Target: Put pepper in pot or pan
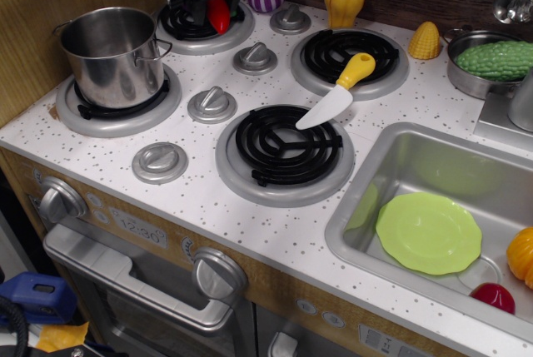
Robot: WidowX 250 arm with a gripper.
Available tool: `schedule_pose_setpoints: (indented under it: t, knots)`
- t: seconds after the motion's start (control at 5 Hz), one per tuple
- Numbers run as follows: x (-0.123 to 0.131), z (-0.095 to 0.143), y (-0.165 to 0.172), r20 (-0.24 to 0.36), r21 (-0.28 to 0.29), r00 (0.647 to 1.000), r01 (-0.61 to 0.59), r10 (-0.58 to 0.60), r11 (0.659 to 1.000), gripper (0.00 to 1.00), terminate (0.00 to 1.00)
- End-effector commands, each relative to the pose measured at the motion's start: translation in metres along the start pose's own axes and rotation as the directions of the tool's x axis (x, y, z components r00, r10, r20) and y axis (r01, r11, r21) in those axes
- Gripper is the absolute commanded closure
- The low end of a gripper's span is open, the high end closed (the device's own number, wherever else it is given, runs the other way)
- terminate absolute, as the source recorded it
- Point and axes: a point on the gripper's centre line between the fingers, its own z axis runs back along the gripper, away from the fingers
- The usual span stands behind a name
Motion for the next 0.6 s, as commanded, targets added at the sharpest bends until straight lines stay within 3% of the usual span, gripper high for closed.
schedule_pose_setpoints:
  t: [0.0, 0.4]
  knots:
    - [0.043, 0.05, 0.011, 0.142, -0.027, 0.99, 0.011, -0.007, 1.0, 1.0, 0.0]
    - [0.06, 0.072, 0.045, 0.2, 0.035, 0.979, 0.032, -0.039, 0.999, 1.0, 0.0]
